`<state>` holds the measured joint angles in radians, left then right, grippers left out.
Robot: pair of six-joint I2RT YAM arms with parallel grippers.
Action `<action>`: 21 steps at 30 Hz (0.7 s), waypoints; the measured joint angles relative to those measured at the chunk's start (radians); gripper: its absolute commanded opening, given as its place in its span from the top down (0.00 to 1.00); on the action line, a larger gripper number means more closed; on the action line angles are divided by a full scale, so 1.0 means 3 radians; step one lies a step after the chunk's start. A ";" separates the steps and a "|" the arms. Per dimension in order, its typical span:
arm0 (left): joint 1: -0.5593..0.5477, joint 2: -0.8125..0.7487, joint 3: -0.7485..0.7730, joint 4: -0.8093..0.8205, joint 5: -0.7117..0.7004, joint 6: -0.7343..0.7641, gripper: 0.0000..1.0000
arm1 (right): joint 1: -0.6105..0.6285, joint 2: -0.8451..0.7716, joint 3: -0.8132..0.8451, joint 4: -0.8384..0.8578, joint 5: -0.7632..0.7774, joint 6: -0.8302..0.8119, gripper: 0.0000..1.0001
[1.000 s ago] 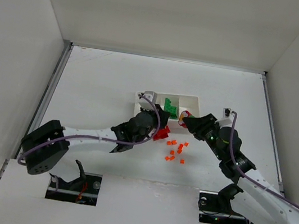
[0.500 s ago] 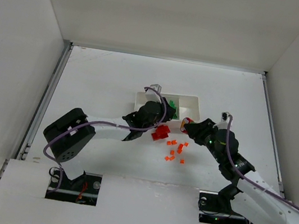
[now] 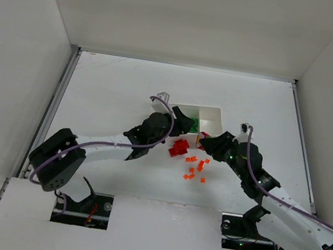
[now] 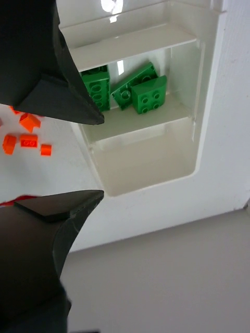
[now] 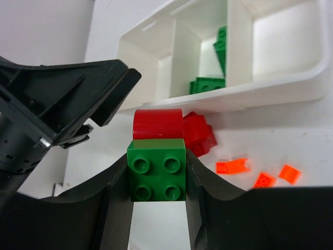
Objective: Sort the legos into containers by color
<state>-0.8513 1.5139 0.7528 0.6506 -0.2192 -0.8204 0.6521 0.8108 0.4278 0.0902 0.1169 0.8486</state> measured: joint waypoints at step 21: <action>0.0448 -0.1026 -0.1307 0.0746 0.0675 -0.1410 0.39 | 0.0140 0.1372 0.0271 0.1617 -0.0832 0.1025 0.86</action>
<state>-0.7170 1.2060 0.3607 0.8745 -0.0166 -1.2434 0.6941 1.2224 0.5091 0.5755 -0.1326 1.1561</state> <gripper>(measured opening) 0.604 0.434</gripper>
